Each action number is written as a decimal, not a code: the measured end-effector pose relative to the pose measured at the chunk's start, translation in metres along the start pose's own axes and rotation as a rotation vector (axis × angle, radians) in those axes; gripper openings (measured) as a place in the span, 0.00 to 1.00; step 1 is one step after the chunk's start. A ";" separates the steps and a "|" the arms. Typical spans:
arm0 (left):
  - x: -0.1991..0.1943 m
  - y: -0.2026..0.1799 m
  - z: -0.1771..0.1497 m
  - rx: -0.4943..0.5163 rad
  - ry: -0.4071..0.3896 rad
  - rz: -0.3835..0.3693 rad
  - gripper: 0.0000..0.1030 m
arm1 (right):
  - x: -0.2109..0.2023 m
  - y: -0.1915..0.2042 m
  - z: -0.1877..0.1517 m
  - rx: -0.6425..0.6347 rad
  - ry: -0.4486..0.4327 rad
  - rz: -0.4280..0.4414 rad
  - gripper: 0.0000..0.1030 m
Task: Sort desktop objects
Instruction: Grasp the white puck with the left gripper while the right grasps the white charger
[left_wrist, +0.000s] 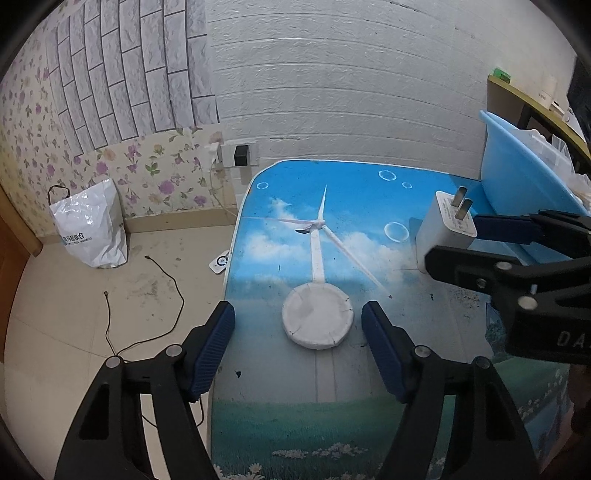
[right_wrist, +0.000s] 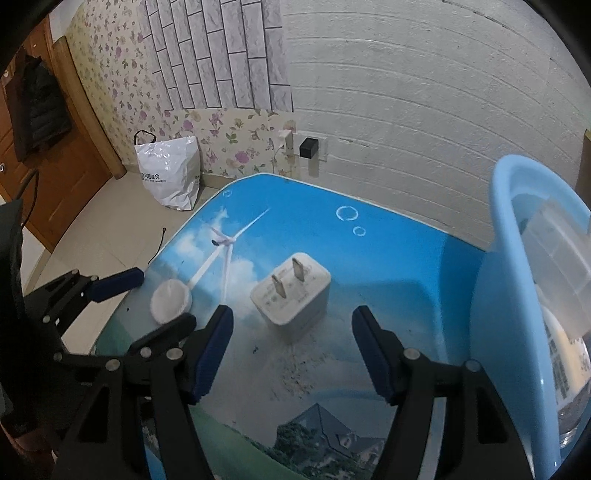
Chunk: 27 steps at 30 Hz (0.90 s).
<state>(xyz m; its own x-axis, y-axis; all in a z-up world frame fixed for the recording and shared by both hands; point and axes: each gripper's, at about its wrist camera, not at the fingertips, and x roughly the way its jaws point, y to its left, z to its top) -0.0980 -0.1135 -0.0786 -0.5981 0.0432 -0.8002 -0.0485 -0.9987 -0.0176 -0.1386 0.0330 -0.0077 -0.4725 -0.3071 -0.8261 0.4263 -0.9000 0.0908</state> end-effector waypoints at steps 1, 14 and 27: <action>0.000 0.000 0.000 0.001 0.000 0.000 0.68 | 0.002 0.001 0.001 0.001 -0.001 0.000 0.65; -0.004 -0.005 -0.002 0.025 -0.016 -0.016 0.53 | 0.015 -0.005 -0.004 0.031 0.003 0.007 0.39; -0.010 -0.017 -0.007 0.048 -0.029 -0.028 0.35 | -0.012 -0.016 -0.034 0.021 0.008 0.026 0.37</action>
<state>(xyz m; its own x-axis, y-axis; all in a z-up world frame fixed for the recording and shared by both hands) -0.0856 -0.0975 -0.0743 -0.6191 0.0729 -0.7819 -0.1035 -0.9946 -0.0108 -0.1141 0.0616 -0.0183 -0.4555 -0.3284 -0.8275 0.4222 -0.8980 0.1239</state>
